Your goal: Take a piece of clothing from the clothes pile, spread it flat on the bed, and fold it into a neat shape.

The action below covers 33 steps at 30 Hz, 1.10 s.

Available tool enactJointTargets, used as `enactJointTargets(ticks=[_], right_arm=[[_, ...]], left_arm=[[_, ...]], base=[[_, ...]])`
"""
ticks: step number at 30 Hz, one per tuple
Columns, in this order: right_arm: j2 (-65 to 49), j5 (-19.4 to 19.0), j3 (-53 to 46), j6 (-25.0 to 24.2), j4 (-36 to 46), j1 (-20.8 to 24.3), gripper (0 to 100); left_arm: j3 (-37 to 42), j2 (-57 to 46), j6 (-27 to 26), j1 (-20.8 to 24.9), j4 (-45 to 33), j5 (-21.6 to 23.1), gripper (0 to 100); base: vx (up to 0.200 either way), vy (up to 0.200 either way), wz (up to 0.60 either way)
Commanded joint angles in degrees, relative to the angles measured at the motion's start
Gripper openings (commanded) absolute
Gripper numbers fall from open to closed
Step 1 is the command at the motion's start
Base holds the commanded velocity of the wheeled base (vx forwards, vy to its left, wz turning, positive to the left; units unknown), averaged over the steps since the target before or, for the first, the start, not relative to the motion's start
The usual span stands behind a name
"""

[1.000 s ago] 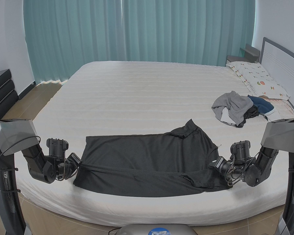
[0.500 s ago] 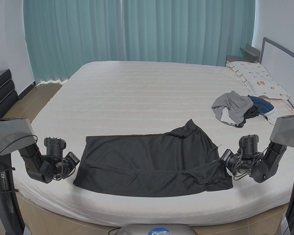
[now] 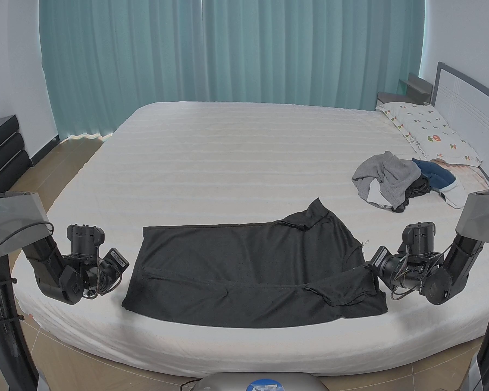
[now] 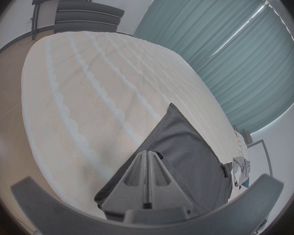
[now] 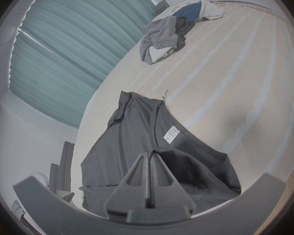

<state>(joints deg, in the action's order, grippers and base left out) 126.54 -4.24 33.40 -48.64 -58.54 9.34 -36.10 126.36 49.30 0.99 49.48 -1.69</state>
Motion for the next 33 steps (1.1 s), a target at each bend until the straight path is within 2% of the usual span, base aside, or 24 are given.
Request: enactJointTargets(ticks=[1,6,9,11,13,15,17,24,33], right_arm=[[3.45,0.02,1.49,0.21,0.09,0.07,100],[1.96,-0.06,2.11,0.12,-0.17,-0.55,100],[-0.68,-0.86,3.42,-0.4,-0.7,-3.1,100],[-1.03,-1.73,3.42,-0.75,-0.79,-3.8,100],[-1.47,-2.88,3.34,-3.22,-1.05,-4.42,100],[-1.38,-4.11,3.07,-8.05,-2.19,-5.12,100],[-0.77,-5.69,2.55,-9.63,-3.51,-5.12,100],[0.46,-6.66,1.84,-9.81,-4.57,-4.33,100],[1.08,-6.66,1.58,-10.07,-4.65,-3.8,100]], left_arm=[[-0.2,0.65,0.1,-0.28,0.09,0.29,0],[-0.2,0.03,0.45,-0.28,0.26,0.9,0],[0.06,0.03,1.24,-0.28,0.0,4.68,0],[0.06,-0.06,1.85,-0.28,-0.09,5.12,0],[-0.11,-0.14,3.0,-0.2,-0.09,5.12,0],[-0.2,-0.67,3.96,0.16,-0.35,5.21,0],[-0.11,-0.58,3.96,0.59,-0.35,5.21,0],[-0.03,-0.14,3.88,0.95,-0.26,5.21,0],[0.32,-0.58,3.96,1.39,0.0,5.3,0]], base=[[0.0,0.0,0.0],[0.0,0.0,0.0],[0.0,0.0,0.0],[0.0,0.0,0.0],[0.0,0.0,0.0],[0.0,0.0,0.0],[0.0,-0.2,0.0],[0.0,-0.2,0.0],[0.0,0.0,0.0]])
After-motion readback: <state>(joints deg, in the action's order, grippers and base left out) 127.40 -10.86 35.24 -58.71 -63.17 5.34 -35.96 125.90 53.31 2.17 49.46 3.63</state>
